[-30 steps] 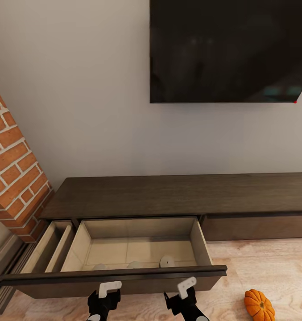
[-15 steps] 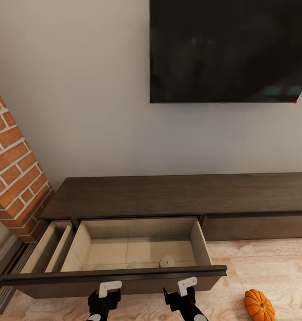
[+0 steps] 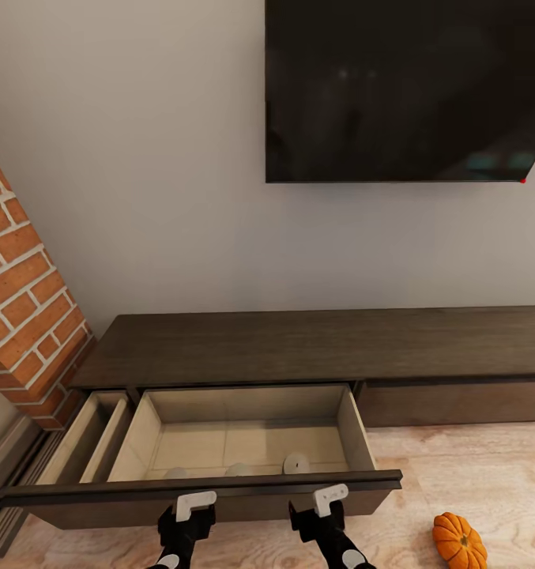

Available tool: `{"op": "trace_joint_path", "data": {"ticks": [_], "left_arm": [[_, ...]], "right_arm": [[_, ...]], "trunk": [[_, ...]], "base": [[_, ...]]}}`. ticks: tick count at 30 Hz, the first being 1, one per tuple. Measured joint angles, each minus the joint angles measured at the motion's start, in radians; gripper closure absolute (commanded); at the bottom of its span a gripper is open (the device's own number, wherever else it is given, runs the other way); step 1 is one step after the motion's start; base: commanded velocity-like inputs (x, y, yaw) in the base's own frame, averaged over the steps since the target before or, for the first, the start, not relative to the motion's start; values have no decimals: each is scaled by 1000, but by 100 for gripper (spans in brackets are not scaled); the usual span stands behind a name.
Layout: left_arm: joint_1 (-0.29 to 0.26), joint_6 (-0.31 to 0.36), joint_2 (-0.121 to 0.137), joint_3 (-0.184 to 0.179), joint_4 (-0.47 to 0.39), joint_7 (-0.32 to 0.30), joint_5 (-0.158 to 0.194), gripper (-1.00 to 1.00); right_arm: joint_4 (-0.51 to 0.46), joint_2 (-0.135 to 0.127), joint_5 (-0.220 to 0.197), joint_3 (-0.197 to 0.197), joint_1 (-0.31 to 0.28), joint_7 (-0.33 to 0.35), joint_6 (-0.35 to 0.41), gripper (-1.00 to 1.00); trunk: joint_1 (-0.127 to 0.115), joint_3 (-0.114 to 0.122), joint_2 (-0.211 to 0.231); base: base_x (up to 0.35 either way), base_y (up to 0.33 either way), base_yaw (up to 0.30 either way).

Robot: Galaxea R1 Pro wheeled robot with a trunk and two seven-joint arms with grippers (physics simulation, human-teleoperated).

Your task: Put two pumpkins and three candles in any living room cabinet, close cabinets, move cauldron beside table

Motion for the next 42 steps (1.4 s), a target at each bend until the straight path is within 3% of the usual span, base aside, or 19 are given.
{"op": "trace_joint_path", "data": {"ticks": [29,42], "left_arm": [[0,-1,0,2,0,0,0,-100],[0,-1,0,0,0,0,0,-100]], "right_arm": [[-14,-2,1,-5,-1,0,0,-100],[-13,0,0,-4,-1,1,0,-100]], "trunk": [[0,0,0],[0,0,0]], "base": [[11,0,0],[274,0,0]]}}
